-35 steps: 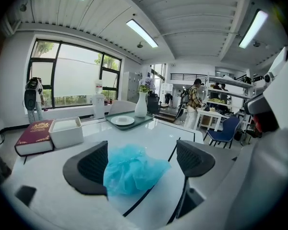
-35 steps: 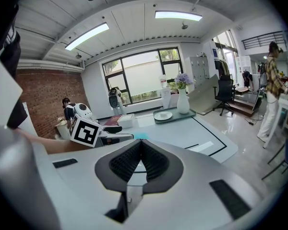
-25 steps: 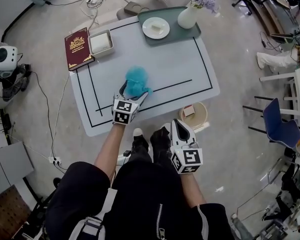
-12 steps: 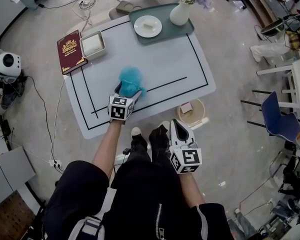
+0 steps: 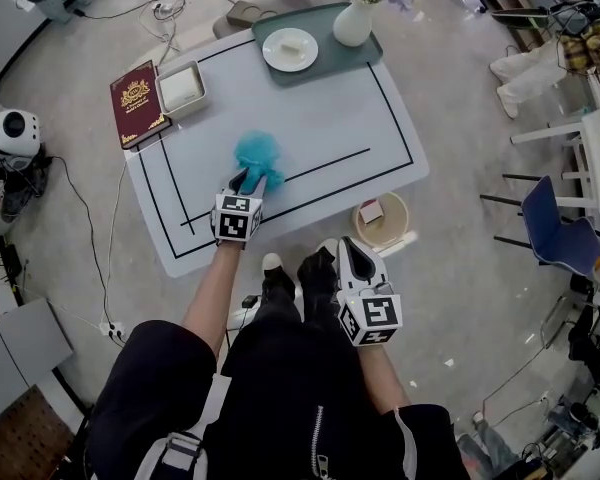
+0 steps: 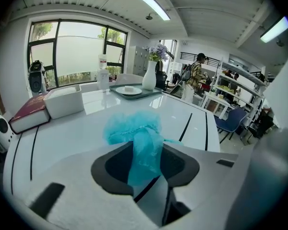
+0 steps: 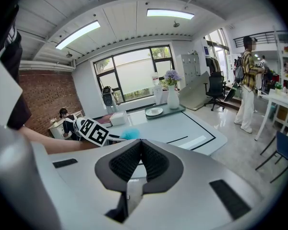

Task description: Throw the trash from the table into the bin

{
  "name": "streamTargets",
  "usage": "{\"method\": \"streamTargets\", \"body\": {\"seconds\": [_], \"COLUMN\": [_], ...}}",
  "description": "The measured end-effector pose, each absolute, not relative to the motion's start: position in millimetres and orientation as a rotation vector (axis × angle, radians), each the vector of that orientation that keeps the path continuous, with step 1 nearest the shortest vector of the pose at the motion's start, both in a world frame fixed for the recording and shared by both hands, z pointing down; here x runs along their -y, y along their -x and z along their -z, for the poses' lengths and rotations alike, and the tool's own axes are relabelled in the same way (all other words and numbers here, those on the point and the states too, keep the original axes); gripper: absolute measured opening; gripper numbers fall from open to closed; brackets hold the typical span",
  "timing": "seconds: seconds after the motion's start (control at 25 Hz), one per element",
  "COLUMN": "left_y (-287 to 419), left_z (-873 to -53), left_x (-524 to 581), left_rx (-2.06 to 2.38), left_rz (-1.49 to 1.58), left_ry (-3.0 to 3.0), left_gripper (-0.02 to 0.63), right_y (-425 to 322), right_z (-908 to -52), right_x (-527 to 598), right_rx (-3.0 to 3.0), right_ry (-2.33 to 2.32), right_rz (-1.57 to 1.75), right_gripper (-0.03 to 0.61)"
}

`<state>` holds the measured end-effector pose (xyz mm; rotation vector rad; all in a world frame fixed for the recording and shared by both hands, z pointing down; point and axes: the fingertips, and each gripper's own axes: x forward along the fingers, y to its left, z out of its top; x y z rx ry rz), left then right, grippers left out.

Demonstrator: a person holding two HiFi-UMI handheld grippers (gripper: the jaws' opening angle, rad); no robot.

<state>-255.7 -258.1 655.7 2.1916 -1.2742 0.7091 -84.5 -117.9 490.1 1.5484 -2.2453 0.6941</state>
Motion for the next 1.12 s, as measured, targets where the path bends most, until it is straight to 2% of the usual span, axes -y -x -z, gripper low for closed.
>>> {"method": "streamTargets", "body": {"seconds": [0.16, 0.32, 1.12], "left_y": [257, 257, 219], "left_z": [-648, -636, -546], "left_x": [258, 259, 213], "left_rx": [1.300, 1.326, 1.219], "left_rz": [-0.692, -0.646, -0.478], "left_ry": [-2.224, -2.258, -2.487], "left_gripper": [0.083, 0.040, 0.037], "right_y": [87, 91, 124], "right_z": [-489, -490, -475], "right_x": [115, 113, 92], "right_rx": [2.247, 2.252, 2.302], "right_ry": [-1.543, -1.540, -1.576], "right_rz": [-0.693, -0.691, -0.646], "right_gripper": [0.008, 0.008, 0.009]}}
